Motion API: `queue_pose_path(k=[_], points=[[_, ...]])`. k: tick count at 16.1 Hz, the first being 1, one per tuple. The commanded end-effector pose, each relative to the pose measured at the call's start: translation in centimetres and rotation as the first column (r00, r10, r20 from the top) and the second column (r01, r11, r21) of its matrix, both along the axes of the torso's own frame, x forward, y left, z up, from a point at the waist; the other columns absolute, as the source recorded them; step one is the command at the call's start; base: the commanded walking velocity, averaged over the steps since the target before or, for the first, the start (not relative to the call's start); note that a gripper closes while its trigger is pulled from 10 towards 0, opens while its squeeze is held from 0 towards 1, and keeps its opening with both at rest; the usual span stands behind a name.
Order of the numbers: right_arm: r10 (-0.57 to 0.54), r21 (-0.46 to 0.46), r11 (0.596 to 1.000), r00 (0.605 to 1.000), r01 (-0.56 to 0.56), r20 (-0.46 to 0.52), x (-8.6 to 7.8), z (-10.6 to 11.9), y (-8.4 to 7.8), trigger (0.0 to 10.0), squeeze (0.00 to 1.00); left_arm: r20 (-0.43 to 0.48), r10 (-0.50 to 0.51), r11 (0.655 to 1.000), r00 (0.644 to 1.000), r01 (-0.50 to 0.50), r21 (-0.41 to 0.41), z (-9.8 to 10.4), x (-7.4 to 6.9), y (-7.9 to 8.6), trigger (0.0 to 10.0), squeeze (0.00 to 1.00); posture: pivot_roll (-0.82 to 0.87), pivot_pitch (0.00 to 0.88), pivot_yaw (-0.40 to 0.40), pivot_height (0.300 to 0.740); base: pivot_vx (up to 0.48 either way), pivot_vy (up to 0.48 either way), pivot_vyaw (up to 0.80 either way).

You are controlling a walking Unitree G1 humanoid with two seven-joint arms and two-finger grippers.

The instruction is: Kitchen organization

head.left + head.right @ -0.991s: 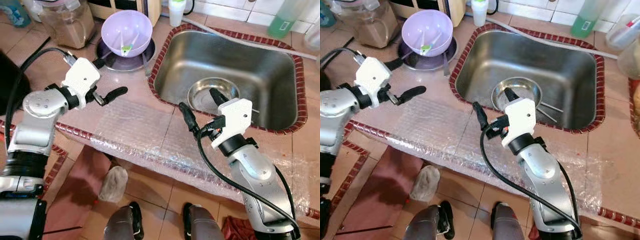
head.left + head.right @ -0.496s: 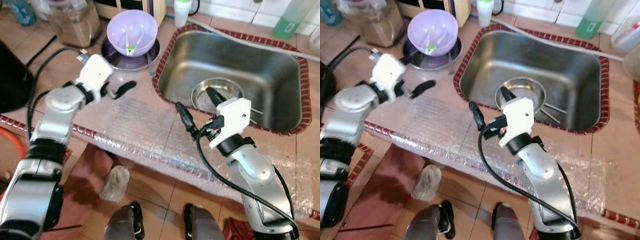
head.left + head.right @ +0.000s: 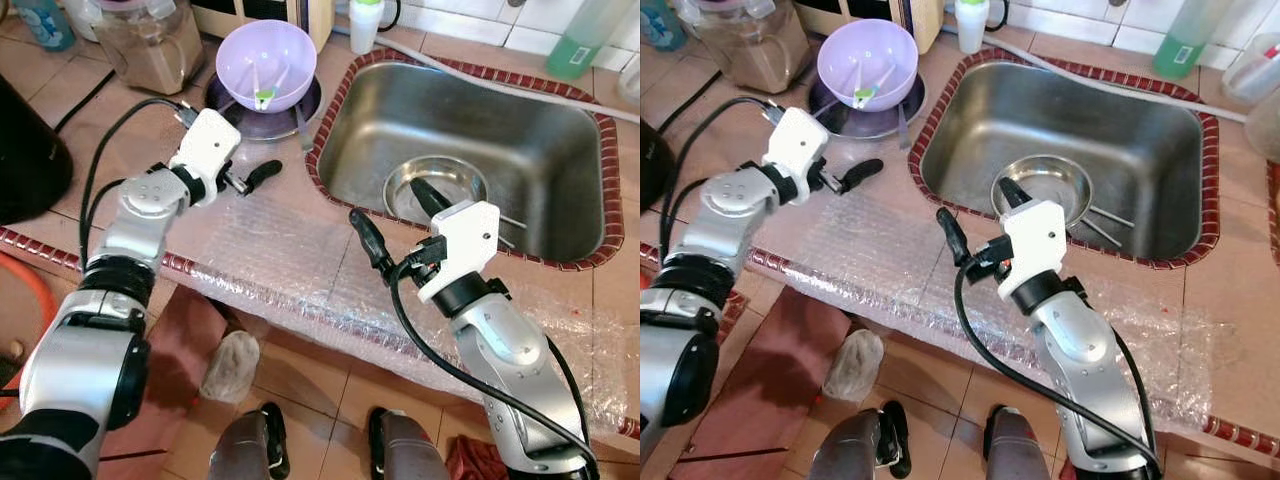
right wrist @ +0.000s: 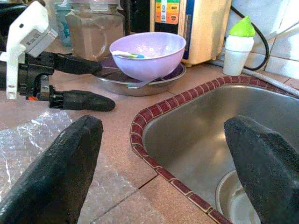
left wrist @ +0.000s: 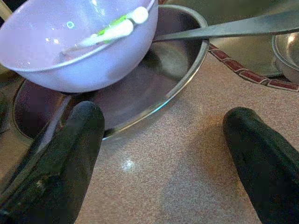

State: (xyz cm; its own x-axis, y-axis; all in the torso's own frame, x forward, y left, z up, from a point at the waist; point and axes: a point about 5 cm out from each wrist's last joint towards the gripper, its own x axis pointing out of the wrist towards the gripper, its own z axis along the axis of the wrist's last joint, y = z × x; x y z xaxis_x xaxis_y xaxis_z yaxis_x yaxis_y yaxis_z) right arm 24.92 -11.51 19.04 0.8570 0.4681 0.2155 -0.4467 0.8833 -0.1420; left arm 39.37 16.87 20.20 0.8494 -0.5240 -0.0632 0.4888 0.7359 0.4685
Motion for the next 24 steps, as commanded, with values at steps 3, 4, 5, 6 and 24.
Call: queue_pose_path(k=[3, 4, 5, 6, 24], points=[[-0.001, -0.004, 1.000, 1.000, 0.001, 0.010, -0.7, 0.3, 0.1, 10.0, 0.00, 0.007, -0.004, 0.999, 1.000, 0.004, 0.038, 0.2, 0.5, -0.9, 10.0, 0.00, -0.23, 0.207, 0.074, 0.740, 0.000, 0.000, 0.00], [-0.002, -0.004, 1.000, 1.000, 0.002, 0.008, -0.7, 0.3, 0.0, 10.0, 0.00, 0.006, -0.006, 0.999, 1.000, 0.006, 0.040, 0.2, 0.6, -1.0, 10.0, 0.00, -0.23, 0.207, 0.074, 0.740, 0.000, 0.000, 0.00], [-0.010, -0.007, 1.000, 1.000, 0.010, 0.004, -1.0, 0.2, -0.1, 10.0, 0.00, 0.006, -0.025, 0.998, 1.000, 0.025, 0.052, 0.2, 0.7, -1.5, 10.0, 0.00, -0.24, 0.219, 0.079, 0.740, 0.000, 0.000, 0.00], [-0.013, -0.008, 1.000, 1.000, 0.013, 0.001, -1.0, 0.2, -0.1, 10.0, 0.00, 0.004, -0.033, 0.997, 0.999, 0.033, 0.063, 0.1, 0.7, -1.6, 10.0, 0.00, -0.25, 0.223, 0.082, 0.740, 0.000, 0.000, 0.00], [-0.007, -0.015, 1.000, 1.000, 0.007, -0.005, -0.3, -0.1, 0.0, 10.0, 0.00, -0.182, -0.259, 0.928, 0.948, 0.297, 0.224, -0.8, -1.8, 1.7, 10.0, 0.00, -0.19, 0.199, 0.069, 0.740, 0.000, 0.000, 0.00]])
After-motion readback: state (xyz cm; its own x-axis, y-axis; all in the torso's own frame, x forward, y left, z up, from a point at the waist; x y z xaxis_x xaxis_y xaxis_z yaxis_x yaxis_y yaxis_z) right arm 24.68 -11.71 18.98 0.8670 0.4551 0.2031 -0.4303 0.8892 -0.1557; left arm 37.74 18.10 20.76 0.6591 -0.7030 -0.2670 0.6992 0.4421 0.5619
